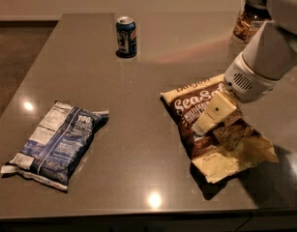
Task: Move brown chip bag near blue chip bag
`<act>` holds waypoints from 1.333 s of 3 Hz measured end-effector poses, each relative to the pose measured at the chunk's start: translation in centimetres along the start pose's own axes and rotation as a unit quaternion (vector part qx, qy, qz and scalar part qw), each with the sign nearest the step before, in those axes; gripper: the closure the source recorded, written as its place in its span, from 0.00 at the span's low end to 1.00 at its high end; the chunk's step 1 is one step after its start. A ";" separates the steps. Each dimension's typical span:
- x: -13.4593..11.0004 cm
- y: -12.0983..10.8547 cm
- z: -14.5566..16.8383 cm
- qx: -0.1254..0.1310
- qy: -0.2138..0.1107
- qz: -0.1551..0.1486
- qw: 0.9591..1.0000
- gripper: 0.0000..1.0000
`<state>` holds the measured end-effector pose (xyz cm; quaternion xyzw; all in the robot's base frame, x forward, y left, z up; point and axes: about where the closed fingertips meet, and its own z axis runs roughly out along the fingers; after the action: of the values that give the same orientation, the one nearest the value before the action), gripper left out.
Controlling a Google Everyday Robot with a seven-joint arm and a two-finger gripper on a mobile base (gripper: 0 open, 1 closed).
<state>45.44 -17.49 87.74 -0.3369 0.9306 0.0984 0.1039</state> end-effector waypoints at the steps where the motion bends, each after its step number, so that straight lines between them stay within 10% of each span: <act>1: -2.3 1.6 -0.6 -0.004 -0.013 -0.015 1.000 0.49; 3: -8.2 5.7 -3.4 -0.007 -0.044 -0.097 0.994 0.99; 4: -11.0 8.6 -4.3 -0.022 -0.057 -0.146 0.987 1.00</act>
Offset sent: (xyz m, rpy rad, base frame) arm 0.0171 0.0663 0.0482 0.0334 -0.0884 0.1238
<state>47.59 -5.47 95.66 -0.4651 0.8617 0.1216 0.1621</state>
